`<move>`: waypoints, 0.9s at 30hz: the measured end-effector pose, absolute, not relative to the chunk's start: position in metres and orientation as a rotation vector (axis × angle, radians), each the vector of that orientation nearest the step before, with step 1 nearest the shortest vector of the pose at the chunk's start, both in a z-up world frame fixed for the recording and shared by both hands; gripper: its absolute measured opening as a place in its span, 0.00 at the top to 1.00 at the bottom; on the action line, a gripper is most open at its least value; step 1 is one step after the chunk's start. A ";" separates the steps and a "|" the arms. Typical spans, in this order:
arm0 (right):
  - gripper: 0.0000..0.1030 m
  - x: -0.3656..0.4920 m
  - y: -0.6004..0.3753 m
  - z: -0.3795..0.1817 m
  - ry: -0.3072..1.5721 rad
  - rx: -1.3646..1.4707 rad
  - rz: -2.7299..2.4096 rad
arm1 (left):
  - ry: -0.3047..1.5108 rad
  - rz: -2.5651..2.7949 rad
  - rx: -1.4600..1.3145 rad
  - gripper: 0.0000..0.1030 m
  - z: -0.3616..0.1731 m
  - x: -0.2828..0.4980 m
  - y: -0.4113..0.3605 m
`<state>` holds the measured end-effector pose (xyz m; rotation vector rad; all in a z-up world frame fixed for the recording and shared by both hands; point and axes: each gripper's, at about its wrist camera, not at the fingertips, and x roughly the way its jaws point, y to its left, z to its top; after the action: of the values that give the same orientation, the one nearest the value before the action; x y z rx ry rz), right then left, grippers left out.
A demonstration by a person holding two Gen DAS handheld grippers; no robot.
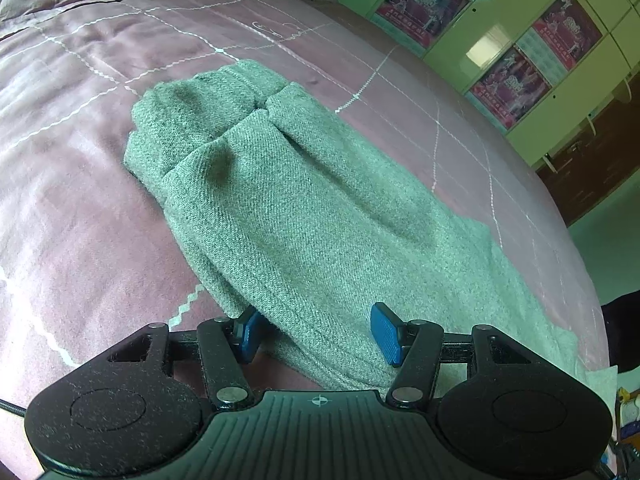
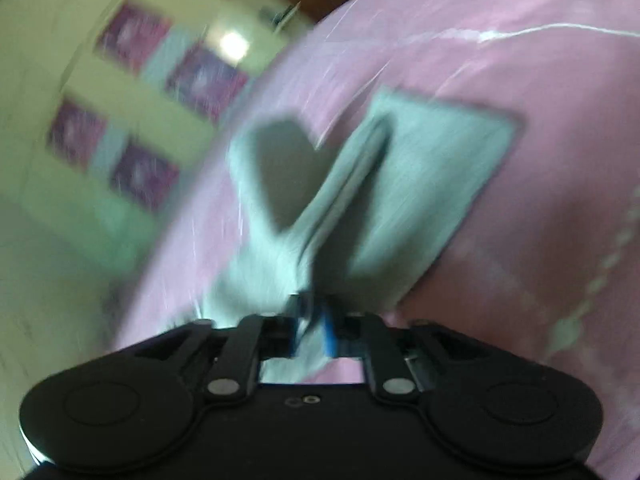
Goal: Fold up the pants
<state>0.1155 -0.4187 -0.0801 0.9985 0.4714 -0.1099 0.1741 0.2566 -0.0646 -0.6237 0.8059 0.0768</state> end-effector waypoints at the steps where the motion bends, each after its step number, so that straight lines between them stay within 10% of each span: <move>1: 0.71 0.111 -0.426 -0.082 0.436 1.030 -0.117 | 0.804 0.079 -0.626 0.45 -0.065 0.174 0.256; 11: 0.76 0.144 -0.484 -0.093 0.370 1.219 -0.077 | 0.802 0.083 -0.617 0.45 -0.064 0.174 0.253; 17: 0.61 0.138 -0.482 -0.068 0.302 1.191 -0.014 | 0.798 0.080 -0.613 0.45 -0.066 0.173 0.254; 22: 0.96 0.153 -0.484 -0.061 0.467 1.064 -0.139 | 0.797 0.078 -0.615 0.45 -0.066 0.172 0.255; 27: 0.96 0.107 -0.464 -0.025 0.334 0.891 -0.145 | 0.795 0.068 -0.600 0.45 -0.066 0.171 0.254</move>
<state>0.1072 -0.4639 -0.0252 0.8912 0.3339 -0.1447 0.1710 0.2538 -0.0661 -0.6004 0.7949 0.0684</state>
